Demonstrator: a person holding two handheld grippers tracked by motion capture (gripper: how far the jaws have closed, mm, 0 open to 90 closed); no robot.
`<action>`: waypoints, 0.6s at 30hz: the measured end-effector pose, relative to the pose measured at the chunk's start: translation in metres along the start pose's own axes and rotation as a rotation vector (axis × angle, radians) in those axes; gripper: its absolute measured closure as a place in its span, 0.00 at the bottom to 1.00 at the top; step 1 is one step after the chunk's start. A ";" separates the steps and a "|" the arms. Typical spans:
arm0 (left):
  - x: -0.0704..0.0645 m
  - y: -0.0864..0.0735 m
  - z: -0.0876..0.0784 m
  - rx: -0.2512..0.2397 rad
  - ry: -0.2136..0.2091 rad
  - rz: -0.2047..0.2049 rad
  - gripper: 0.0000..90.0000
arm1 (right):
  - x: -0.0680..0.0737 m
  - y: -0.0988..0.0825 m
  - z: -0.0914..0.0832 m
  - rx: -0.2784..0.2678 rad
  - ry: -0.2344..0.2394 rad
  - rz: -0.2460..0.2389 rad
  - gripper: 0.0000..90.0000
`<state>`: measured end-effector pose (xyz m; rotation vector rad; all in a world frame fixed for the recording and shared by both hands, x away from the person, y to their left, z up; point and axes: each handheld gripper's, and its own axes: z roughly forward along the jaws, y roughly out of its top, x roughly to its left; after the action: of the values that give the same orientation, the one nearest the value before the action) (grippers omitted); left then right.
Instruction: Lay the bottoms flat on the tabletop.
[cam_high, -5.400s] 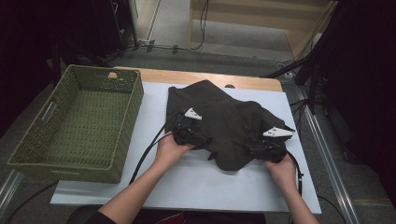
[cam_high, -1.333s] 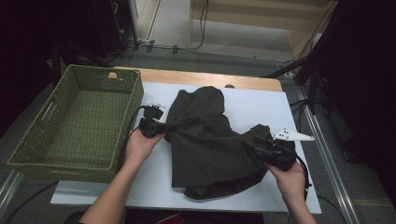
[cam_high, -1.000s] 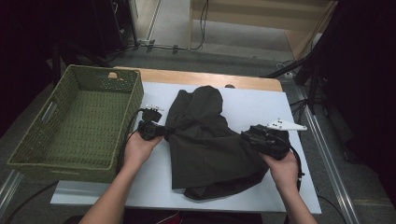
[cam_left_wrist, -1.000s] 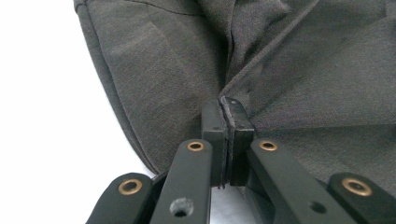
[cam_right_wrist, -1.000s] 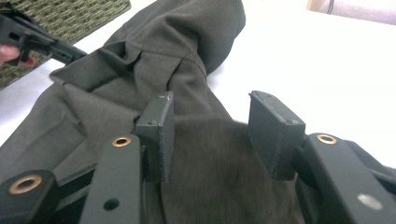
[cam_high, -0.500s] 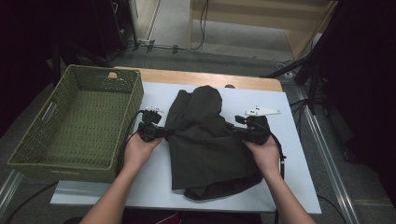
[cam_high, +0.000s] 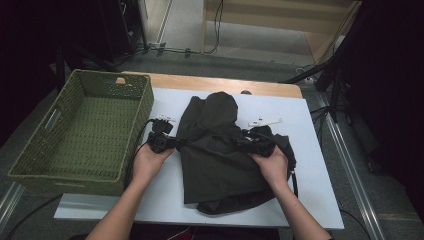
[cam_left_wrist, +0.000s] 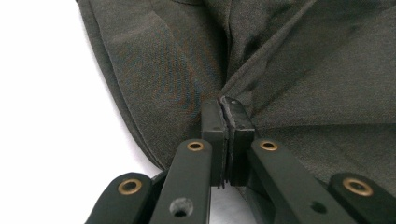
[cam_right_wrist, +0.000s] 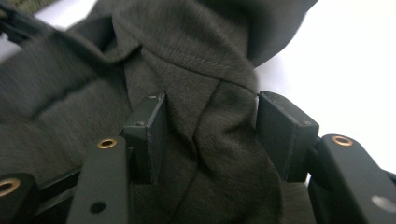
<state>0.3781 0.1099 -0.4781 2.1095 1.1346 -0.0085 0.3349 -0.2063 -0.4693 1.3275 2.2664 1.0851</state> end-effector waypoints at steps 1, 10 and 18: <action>0.000 0.000 0.000 0.002 0.003 0.002 1.00 | 0.001 -0.001 0.004 0.009 0.007 0.005 0.48; -0.005 0.003 -0.007 -0.033 -0.013 0.030 0.88 | -0.010 0.004 -0.002 0.035 0.051 0.045 0.83; -0.015 0.013 -0.022 -0.114 -0.040 0.051 0.62 | -0.019 0.015 -0.030 -0.033 0.031 0.054 0.84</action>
<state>0.3718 0.1082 -0.4488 2.0278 1.0336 0.0372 0.3365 -0.2313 -0.4406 1.3754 2.2366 1.1642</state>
